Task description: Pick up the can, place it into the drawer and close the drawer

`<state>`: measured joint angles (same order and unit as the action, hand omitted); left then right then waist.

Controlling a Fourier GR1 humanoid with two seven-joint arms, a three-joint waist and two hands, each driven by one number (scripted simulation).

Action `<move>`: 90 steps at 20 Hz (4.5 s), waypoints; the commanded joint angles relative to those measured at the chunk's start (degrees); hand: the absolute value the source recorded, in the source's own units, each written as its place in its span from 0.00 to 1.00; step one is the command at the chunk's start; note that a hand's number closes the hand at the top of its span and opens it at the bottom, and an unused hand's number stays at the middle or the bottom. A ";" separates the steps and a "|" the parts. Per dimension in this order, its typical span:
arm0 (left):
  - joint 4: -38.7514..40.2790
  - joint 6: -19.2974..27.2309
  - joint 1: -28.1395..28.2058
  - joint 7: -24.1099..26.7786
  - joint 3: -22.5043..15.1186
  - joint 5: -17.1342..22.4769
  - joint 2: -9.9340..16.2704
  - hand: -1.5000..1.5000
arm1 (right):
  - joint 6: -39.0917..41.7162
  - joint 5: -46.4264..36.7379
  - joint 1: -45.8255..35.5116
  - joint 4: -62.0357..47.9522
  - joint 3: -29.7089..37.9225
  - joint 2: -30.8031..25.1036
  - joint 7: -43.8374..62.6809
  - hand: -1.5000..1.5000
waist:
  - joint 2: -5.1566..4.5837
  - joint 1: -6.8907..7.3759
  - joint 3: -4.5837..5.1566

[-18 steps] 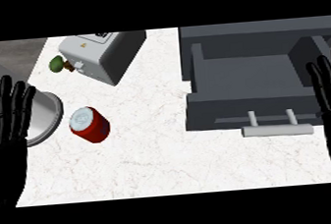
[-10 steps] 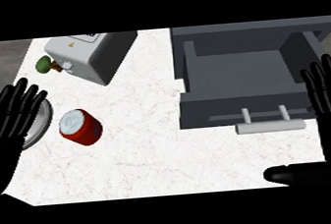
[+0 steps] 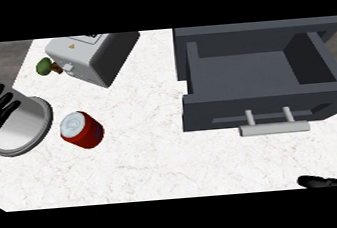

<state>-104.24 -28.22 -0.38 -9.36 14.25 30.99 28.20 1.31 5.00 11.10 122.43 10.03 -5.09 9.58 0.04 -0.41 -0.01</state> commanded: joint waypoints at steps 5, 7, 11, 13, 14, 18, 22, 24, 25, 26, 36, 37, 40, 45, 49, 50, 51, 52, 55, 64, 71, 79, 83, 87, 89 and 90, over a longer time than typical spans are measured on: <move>2.09 -5.74 -2.29 -7.68 7.01 11.38 6.46 0.00 | 4.81 6.36 3.01 -3.36 7.76 -1.85 -3.22 0.00 | 0.02 0.23 -0.02; 5.11 -9.18 0.36 -3.25 7.76 7.11 3.60 0.00 | 6.92 5.72 4.98 -4.02 7.69 -1.16 -6.12 0.00 | 0.01 0.25 0.00; 0.58 -3.29 1.48 -11.56 9.33 15.26 3.95 0.00 | 8.83 7.36 6.90 -2.59 8.57 -0.98 -5.84 0.00 | 0.06 0.36 -0.01; 5.67 -5.83 0.19 -12.24 10.84 17.45 6.00 0.00 | 9.60 9.85 6.85 -1.43 11.06 -2.44 -4.14 0.00 | 0.03 0.20 0.00; 4.96 -3.86 -0.24 -12.15 9.66 16.53 4.17 0.00 | 11.67 11.76 11.52 0.94 12.37 -1.88 -5.35 0.00 | 0.08 -0.12 -0.01; 8.55 -4.19 -1.71 -14.41 8.94 19.98 3.40 0.00 | 13.45 11.10 11.12 -2.58 12.70 -0.92 -8.22 0.00 | -0.01 -0.06 0.00; 5.13 0.35 -1.76 -17.88 6.76 20.15 0.81 0.00 | 15.24 13.08 11.88 -1.15 15.22 -1.49 -7.26 0.00 | 0.03 0.00 0.00; 8.76 2.06 -7.08 -19.03 4.24 18.59 1.20 0.00 | 17.26 12.57 13.42 -2.34 16.21 -1.70 -9.67 0.00 | -0.03 -0.44 -0.01; 11.79 0.33 -8.38 -21.20 5.80 21.94 3.74 0.00 | 14.36 12.03 12.34 1.04 14.32 0.34 -5.79 0.00 | -0.03 -0.21 0.01; 8.22 -1.24 -2.36 -18.55 5.41 19.99 -0.58 0.00 | 15.76 12.37 11.44 -1.99 15.32 -0.28 -7.66 0.00 | 0.01 0.19 0.01; 16.45 -0.48 -8.67 -13.64 1.85 8.35 -4.87 0.00 | 19.58 16.02 13.18 0.77 20.39 0.56 -5.41 0.00 | -0.02 -0.03 0.01; 15.16 -0.66 -6.79 -12.10 0.78 7.04 -7.03 0.00 | 19.26 18.59 11.97 1.62 21.52 -0.98 -2.85 0.00 | -0.01 0.07 0.02; 18.60 -4.30 -4.25 -6.91 1.29 2.75 -7.27 0.00 | 20.20 15.98 11.65 0.52 20.58 0.65 -5.08 0.00 | -0.03 0.24 0.02; 19.90 1.63 -8.13 -5.20 -2.37 -4.20 -11.48 0.00 | 23.44 21.19 15.32 3.87 25.03 0.50 -2.31 0.00 | 0.03 -0.05 0.02; 31.32 -2.25 -10.16 2.01 -0.88 -8.24 -10.43 0.00 | 25.81 21.33 14.97 1.67 26.28 1.25 -4.25 0.00 | -0.05 -0.21 0.03; 25.57 -1.57 -5.90 1.79 -1.35 -8.44 -11.17 0.00 | 25.38 17.41 15.25 3.11 24.66 4.11 -5.26 0.00 | 0.01 0.11 0.02; 29.19 0.98 -8.81 3.65 -1.94 -11.01 -12.81 0.00 | 23.60 25.08 12.45 1.94 28.65 -2.04 0.10 0.00 | -0.04 -0.04 0.04; 32.34 -1.88 -9.91 3.54 0.72 -8.85 -9.45 0.00 | 25.91 25.07 13.64 1.17 29.52 -2.52 -0.54 0.00 | -0.04 -0.08 0.03; 40.04 -1.54 -13.23 9.45 1.44 -12.52 -9.21 0.00 | 27.75 18.35 15.25 2.33 25.36 4.77 -5.38 0.00 | -0.08 -0.26 0.03; 62.18 -5.38 -17.13 26.37 2.26 -20.78 -5.35 0.00 | 28.89 19.09 12.60 -0.67 27.62 2.85 -4.12 0.00 | -0.26 -0.59 0.08; 75.42 -2.97 -22.68 35.91 0.11 -26.91 -6.98 0.00 | 29.04 20.27 11.19 0.26 29.22 2.75 -2.84 0.00 | -0.32 -0.80 0.11; 87.84 -5.12 -27.74 41.67 0.79 -28.80 -5.29 0.00 | 28.58 23.46 13.42 6.67 29.81 4.68 2.22 0.00 | -0.42 -1.16 0.17; 89.27 -6.00 -26.28 45.14 -0.49 -30.32 -6.16 0.00 | 30.00 23.85 12.83 4.41 31.18 4.97 0.50 0.00 | -0.32 -0.81 0.13; 90.66 -3.00 -28.28 43.97 -0.12 -29.64 -10.59 0.00 | 30.89 25.14 12.26 2.15 33.16 2.62 1.20 0.00 | -0.27 -0.75 0.10; 93.42 -4.80 -31.87 40.50 2.33 -27.36 -8.94 0.00 | 26.98 26.51 11.19 6.50 32.28 2.01 5.61 0.00 | -0.43 -1.00 0.16; 94.38 -6.89 -32.55 40.05 2.90 -26.97 -7.10 0.00 | 31.77 24.66 12.23 2.17 32.68 3.04 0.63 0.00 | -0.52 -1.28 0.15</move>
<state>-12.83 -31.56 -30.30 31.23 15.49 2.62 19.89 30.90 30.08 23.46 126.94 41.97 -2.13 12.13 -0.37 -1.46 0.15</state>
